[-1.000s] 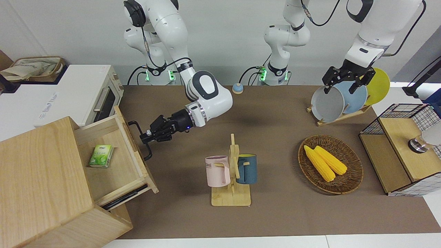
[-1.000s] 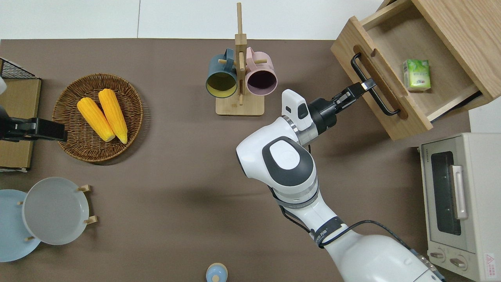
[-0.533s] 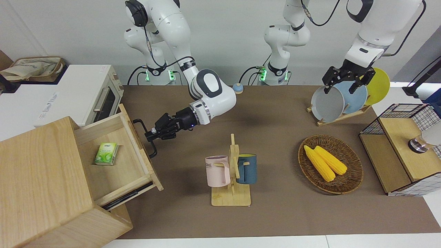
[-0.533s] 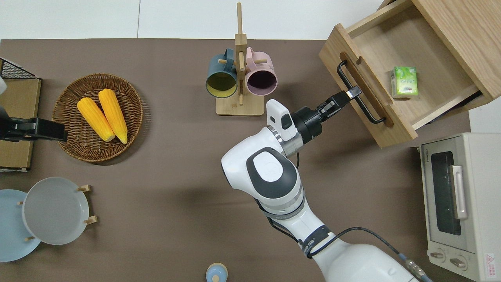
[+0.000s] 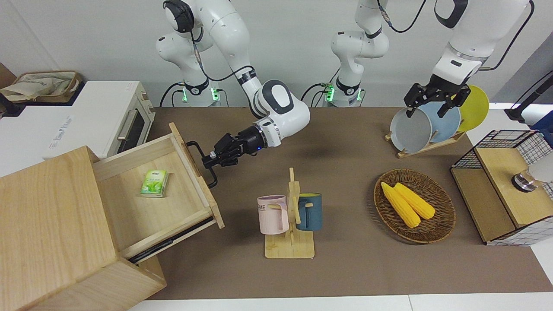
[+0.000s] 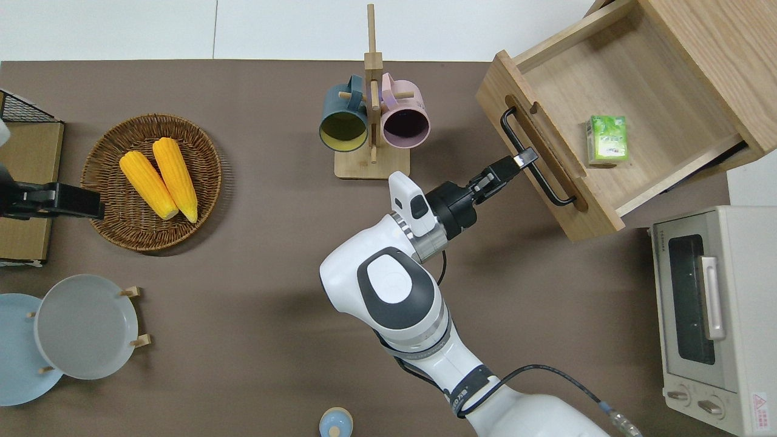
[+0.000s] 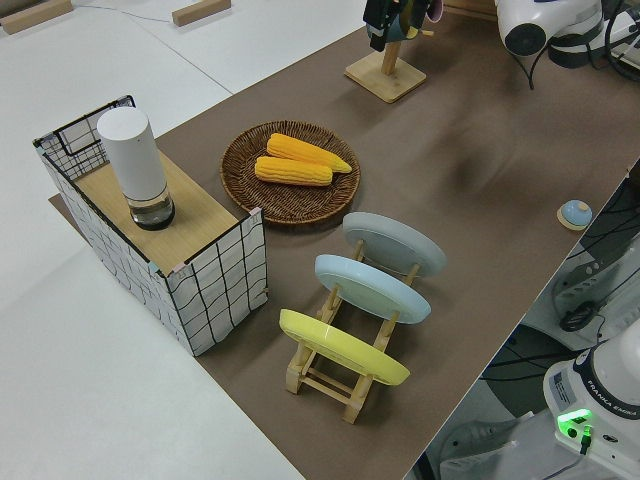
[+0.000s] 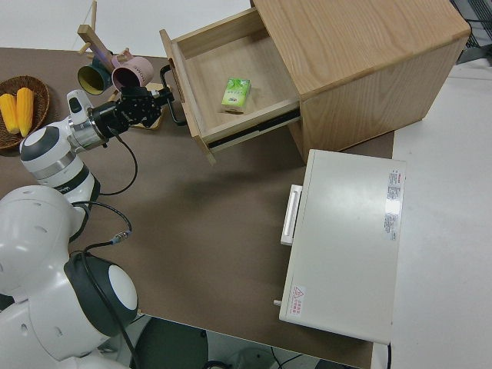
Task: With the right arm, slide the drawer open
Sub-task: 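Pull the handle toward the robot with the right gripper, sliding the drawer out, then open the right gripper and release the drawer handle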
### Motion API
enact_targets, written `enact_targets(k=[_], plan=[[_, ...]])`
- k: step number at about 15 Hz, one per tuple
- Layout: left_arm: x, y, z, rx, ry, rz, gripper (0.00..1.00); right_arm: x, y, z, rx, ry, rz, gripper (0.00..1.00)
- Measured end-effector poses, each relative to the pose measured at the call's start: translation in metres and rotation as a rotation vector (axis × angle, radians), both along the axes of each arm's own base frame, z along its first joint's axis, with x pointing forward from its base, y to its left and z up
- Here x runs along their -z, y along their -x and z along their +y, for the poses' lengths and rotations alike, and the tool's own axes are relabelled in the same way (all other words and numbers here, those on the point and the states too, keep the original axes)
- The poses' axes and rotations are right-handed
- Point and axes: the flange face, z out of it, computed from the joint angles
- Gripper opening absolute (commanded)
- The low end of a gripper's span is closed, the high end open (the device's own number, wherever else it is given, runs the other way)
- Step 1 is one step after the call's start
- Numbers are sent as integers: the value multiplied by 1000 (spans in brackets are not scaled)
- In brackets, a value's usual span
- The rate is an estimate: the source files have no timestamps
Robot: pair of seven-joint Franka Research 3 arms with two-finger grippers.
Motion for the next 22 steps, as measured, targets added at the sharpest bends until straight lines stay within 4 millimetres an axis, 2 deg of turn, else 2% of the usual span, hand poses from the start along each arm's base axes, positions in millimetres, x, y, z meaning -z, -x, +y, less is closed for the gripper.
enact_targets(k=[9,14,15,16,17,18,22], plan=[[0,0,0,0,0,0,995,3,21,30,-9,23,-1,71],[0,0,0,0,0,0,995,4,22,33,-11,24,-2,150],[0,0,0,0,0,0,995,4,22,33,-11,25,-2,225],[0,0,0,0,0,0,998,4,22,33,-11,25,-2,389],[0,0,0,0,0,0,995,3,22,33,-10,27,0,664],[0,0,0,0,0,0,998,3,22,33,-10,32,8,993],[0,0,0,0,0,0,995,-4,19,34,-11,27,-3,983]])
